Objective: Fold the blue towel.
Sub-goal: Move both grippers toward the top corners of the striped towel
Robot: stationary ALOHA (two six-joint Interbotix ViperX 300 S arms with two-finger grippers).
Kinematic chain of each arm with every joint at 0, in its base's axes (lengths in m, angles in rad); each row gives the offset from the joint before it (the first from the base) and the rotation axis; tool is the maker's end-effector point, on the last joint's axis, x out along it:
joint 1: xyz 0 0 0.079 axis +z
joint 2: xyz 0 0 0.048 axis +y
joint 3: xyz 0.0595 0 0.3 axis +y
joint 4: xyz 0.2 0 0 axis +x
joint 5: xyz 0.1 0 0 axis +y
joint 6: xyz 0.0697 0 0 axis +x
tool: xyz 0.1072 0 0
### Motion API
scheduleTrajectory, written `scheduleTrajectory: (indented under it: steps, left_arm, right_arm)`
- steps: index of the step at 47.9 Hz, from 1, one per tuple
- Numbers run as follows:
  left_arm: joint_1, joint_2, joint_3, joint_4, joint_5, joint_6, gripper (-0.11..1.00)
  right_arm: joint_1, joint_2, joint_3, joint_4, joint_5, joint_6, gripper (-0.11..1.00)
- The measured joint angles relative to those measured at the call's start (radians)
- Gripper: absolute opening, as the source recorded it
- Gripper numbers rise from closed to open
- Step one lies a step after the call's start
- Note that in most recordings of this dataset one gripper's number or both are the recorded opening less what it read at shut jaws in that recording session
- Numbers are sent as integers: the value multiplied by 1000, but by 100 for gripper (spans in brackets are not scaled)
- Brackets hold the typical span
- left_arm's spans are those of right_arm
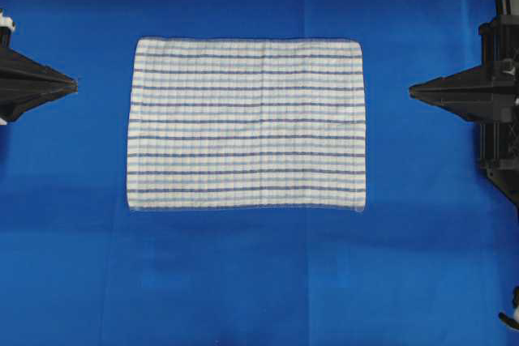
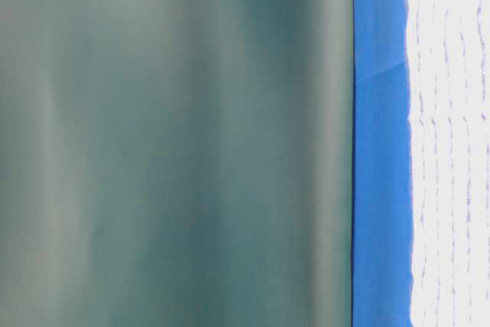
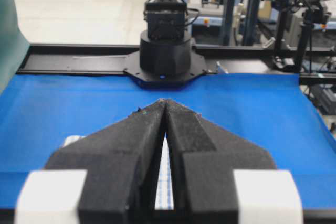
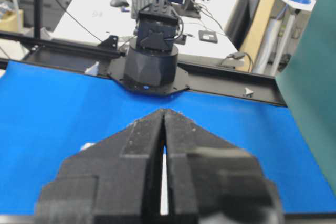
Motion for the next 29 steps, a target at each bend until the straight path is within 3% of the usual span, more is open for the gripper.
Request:
scheduleTrajectory:
  steps: [12,25,29]
  left_arm:
    - [5,2,2,-31,28,12,1]
    - [153,80,8,-31,43,15,2]
    - [204,123,15,-32,46,17,2]
  right_arm:
    - [-48,40,-26,3,95,11,0]
    - [-196,132,-35,57,133,17,1]
    - [-244,172,-35,80,137,17,6]
